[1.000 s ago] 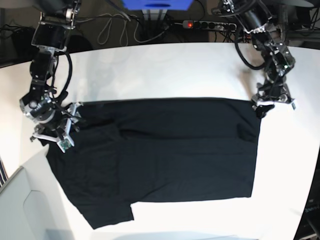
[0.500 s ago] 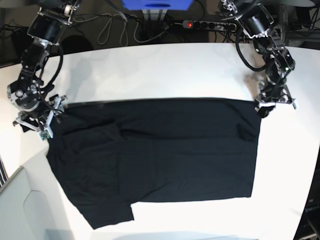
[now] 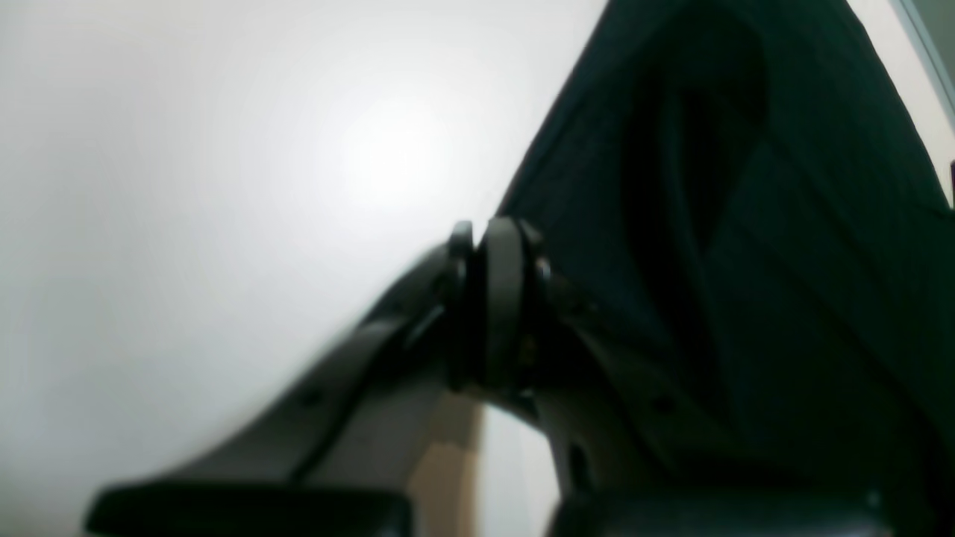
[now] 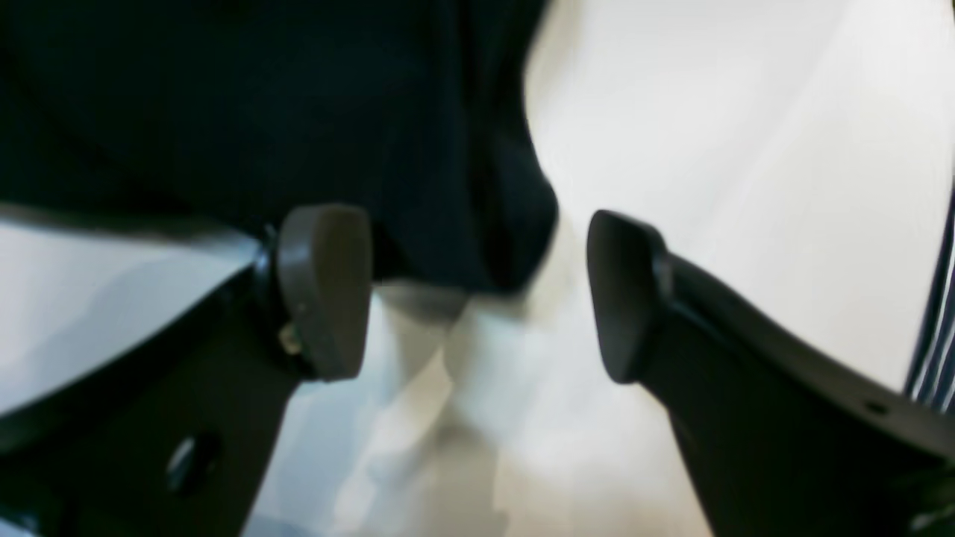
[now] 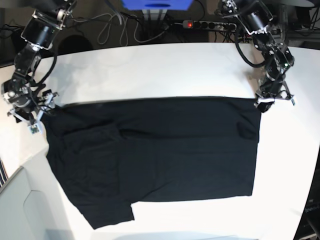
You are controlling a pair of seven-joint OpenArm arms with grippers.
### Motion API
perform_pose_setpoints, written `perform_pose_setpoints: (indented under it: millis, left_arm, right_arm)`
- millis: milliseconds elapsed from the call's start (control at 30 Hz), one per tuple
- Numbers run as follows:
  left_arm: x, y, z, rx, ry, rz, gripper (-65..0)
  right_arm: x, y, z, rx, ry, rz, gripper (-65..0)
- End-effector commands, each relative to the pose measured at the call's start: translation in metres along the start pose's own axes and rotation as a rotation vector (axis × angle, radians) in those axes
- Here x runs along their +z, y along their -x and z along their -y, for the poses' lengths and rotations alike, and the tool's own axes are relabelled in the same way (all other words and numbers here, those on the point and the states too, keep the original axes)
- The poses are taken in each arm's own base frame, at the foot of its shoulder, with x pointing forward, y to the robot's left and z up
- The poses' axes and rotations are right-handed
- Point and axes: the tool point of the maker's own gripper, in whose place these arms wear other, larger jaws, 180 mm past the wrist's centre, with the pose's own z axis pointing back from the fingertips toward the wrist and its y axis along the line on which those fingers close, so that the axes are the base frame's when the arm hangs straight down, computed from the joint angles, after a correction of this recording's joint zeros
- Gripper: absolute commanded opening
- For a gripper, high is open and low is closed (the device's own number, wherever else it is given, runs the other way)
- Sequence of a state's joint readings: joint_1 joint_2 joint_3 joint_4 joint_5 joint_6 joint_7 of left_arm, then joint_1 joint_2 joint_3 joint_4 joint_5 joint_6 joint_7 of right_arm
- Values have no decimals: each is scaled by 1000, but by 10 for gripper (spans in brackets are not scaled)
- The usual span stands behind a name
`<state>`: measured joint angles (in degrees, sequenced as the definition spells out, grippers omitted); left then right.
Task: Fold the T-shirt properly
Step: 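Drag the held edge back toward the robot with both grippers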
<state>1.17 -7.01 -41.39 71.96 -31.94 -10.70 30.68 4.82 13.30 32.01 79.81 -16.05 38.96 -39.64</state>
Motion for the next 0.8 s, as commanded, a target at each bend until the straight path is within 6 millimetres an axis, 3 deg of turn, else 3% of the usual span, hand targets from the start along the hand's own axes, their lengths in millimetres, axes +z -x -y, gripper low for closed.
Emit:
perform_pose_setpoints:
  millis: [0, 100, 233, 500, 667, 767]
  left_arm:
    - [5, 9, -11, -9, -34, -49, -650]
    - [13, 18, -18, 39, -22, -59, -650]
    - [19, 20, -26, 46, -20, -67, -650]
    - [26, 24, -33, 44, -36, -76, -650]
    - [35, 7, -20, -8, -12, -32, -650]
    - [37, 2, -16, -22, -6, -18, -650]
  right_arm:
    - [6, -14, 10, 22, 14, 41, -260]
    - [6, -13, 11, 24, 14, 38, -396]
    - [5, -4, 6, 29, 6, 20, -650]
    - [11, -4, 13, 40, 29, 19, -648]
    - [37, -9, 31, 66, 112, 53, -648]
    - [39, -8, 32, 68, 119, 51, -647]
